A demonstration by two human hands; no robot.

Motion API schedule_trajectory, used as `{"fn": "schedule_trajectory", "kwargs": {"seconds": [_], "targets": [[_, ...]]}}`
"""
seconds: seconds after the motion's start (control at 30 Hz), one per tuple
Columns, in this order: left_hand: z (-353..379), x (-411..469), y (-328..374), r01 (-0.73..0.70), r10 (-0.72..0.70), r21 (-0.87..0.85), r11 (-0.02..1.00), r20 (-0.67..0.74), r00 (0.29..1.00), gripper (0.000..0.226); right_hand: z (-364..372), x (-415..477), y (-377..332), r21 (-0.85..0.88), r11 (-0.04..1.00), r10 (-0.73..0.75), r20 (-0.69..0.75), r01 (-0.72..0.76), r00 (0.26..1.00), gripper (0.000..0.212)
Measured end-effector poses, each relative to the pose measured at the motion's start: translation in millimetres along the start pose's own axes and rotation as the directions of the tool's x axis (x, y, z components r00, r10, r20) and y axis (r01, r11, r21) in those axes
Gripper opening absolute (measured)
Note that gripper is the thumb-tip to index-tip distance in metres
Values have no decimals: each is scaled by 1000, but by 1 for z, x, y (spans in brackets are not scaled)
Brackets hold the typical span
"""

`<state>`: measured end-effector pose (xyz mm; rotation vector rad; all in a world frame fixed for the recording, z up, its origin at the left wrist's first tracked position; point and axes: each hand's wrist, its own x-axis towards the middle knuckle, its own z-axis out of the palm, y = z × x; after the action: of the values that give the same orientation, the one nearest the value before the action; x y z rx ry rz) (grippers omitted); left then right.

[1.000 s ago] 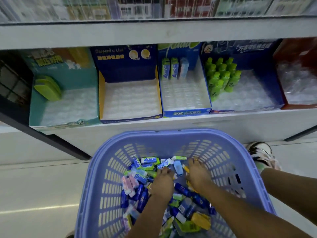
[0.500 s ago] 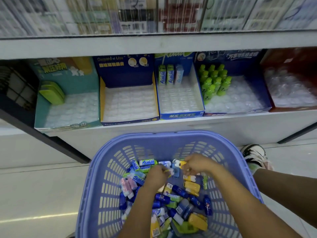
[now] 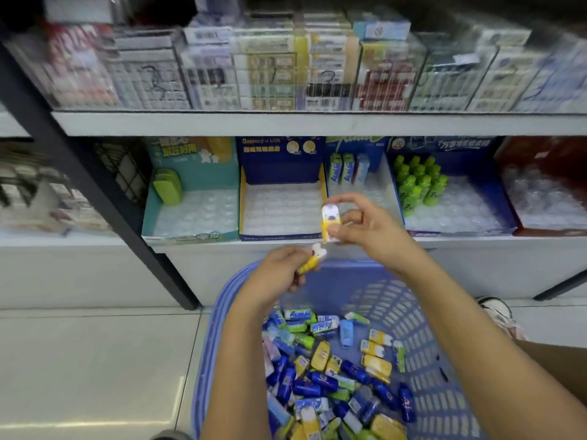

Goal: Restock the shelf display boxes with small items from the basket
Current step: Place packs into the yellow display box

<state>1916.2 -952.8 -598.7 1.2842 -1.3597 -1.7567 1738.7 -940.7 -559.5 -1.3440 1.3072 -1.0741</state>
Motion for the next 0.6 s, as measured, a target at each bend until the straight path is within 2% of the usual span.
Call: {"fn": "schedule_trajectory", "kwargs": {"seconds": [0.1,0.17,0.23,0.33,0.5,0.6], "targets": [[-13,-4,7,-106,74,-149,983,-202,977,19,14,32,-19,-88,979,-201,-240,185,950,29],[-20,-3,7,-184,100,-212,960,-356,929,17,25,61,-26,-110,965,-259,-305,236,916,31],[-26,-1,4,-237,143,-147,960,-468,872,13,40,90,-27,-195,952,-288,-322,235,902,29],[-33,1,-4,-222,207,36,974,-534,820,7,63,124,-19,-350,913,-309,-254,210,916,22],[-39,2,-11,-232,209,25,972,-534,819,6,88,151,0,-574,769,-397,-84,281,914,16],[-43,4,-14,-240,235,56,969,-508,829,6,94,158,6,-652,702,-390,-15,287,920,17]]}}
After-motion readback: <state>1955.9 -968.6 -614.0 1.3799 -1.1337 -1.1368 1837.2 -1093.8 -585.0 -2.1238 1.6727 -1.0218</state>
